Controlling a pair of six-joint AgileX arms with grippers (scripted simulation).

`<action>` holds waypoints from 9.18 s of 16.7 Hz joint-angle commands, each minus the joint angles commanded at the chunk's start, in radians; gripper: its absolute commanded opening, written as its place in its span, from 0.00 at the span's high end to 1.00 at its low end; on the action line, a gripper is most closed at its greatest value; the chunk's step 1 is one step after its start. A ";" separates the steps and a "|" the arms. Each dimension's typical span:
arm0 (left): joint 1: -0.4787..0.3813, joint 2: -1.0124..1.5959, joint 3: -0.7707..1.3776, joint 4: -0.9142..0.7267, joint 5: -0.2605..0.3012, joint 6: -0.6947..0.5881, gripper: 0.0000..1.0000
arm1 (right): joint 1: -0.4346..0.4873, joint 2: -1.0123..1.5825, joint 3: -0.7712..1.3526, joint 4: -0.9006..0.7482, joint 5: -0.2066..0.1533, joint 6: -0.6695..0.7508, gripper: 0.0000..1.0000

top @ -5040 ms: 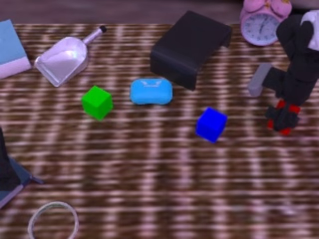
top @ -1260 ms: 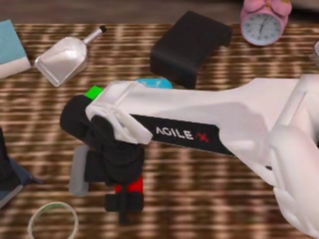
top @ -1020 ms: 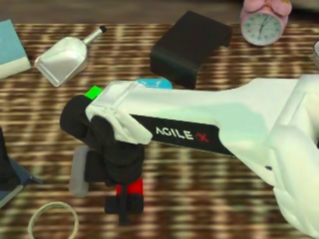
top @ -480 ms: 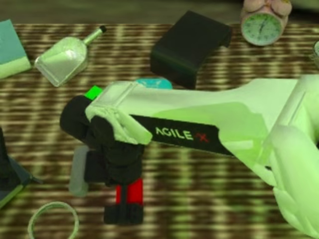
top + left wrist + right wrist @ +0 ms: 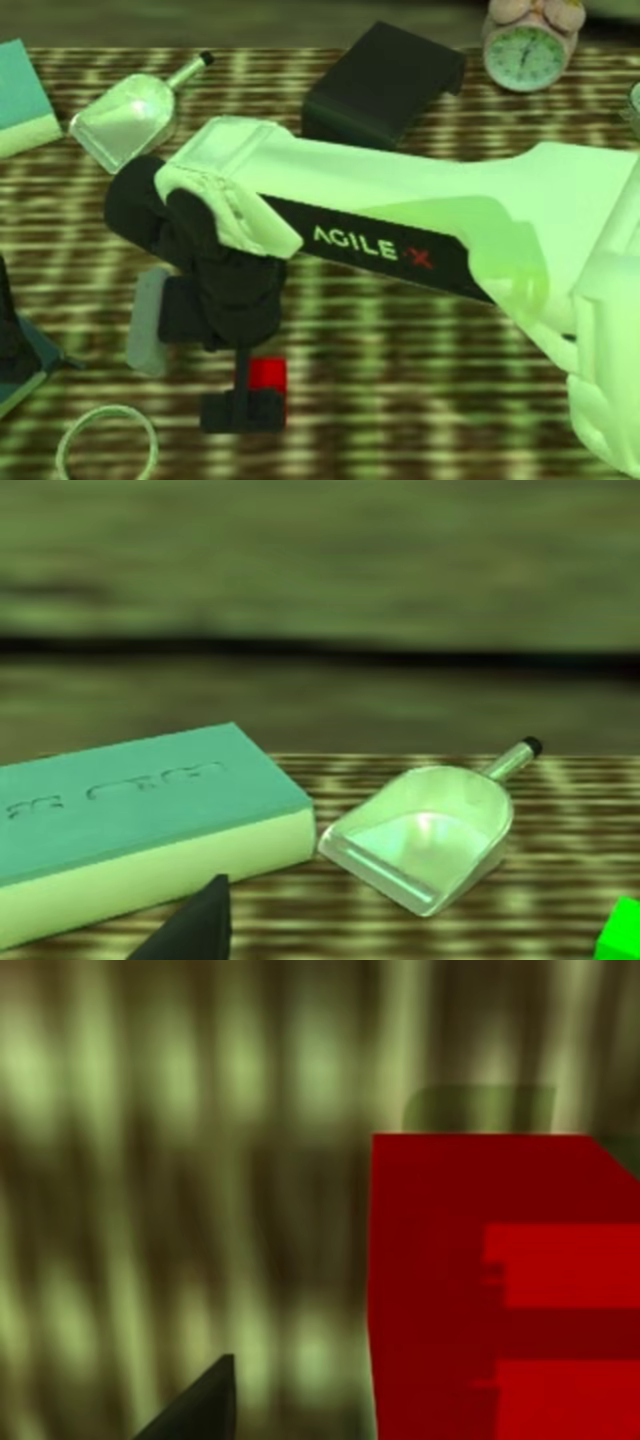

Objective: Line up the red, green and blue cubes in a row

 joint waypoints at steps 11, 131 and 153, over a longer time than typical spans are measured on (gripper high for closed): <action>-0.011 0.055 0.050 -0.040 0.005 0.007 0.00 | -0.023 -0.061 0.033 -0.052 -0.004 0.008 0.00; -0.863 2.055 1.405 -0.908 0.005 -0.857 1.00 | -0.980 -2.375 -2.035 1.229 0.004 0.579 0.00; -0.865 2.082 1.366 -0.845 0.005 -0.855 0.00 | -0.980 -2.375 -2.035 1.229 0.004 0.579 0.00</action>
